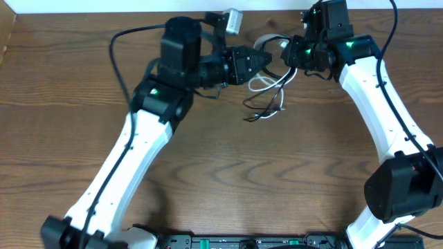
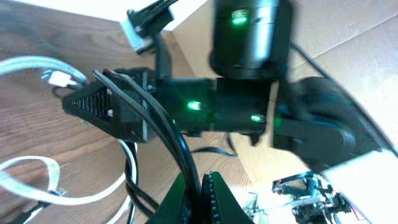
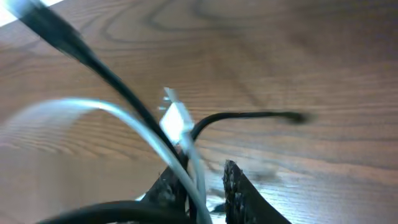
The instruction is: Untangle cables
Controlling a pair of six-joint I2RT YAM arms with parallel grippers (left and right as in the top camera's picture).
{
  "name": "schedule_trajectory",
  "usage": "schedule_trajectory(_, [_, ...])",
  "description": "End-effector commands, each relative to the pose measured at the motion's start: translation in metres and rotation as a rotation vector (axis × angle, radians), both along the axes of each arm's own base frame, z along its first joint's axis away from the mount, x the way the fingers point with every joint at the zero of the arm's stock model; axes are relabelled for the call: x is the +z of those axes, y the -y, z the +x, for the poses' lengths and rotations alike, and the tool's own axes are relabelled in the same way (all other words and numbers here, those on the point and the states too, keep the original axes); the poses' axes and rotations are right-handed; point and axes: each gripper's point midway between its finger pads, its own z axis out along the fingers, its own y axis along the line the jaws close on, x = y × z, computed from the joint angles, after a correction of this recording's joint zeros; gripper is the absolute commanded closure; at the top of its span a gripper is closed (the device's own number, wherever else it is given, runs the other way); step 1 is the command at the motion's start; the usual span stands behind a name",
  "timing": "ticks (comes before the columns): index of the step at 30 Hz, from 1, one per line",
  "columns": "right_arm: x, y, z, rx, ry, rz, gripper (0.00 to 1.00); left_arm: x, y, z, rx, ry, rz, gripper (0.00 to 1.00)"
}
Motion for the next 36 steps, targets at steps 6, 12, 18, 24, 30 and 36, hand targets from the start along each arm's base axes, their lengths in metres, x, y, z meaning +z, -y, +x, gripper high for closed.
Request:
schedule_trajectory(6, [-0.062, 0.1, 0.001, -0.242, -0.201, -0.123, 0.76, 0.073, -0.089, -0.023, 0.188, 0.164, -0.017, 0.92])
schedule_trajectory(12, [-0.06, 0.082, -0.002, -0.046, -0.188, -0.018, 0.78, 0.054, -0.115, -0.021, 0.252, 0.121, 0.055, 0.93])
schedule_trajectory(18, [-0.061, 0.085, -0.004, -0.056, -0.203, -0.014, 0.66, 0.0, -0.089, -0.007, 0.161, 0.007, 0.143, 0.88])
schedule_trajectory(24, [-0.063, 0.104, -0.007, -0.112, -0.232, -0.003, 0.58, -0.086, -0.043, 0.02, 0.116, -0.127, 0.298, 0.7])
schedule_trajectory(30, [-0.065, 0.118, -0.012, -0.141, -0.255, -0.005, 0.57, -0.163, -0.016, 0.04, 0.165, -0.183, 0.478, 0.6])
schedule_trajectory(36, [-0.065, 0.121, -0.012, -0.131, -0.253, -0.012, 0.56, -0.23, -0.002, 0.058, 0.21, -0.205, 0.614, 0.46])
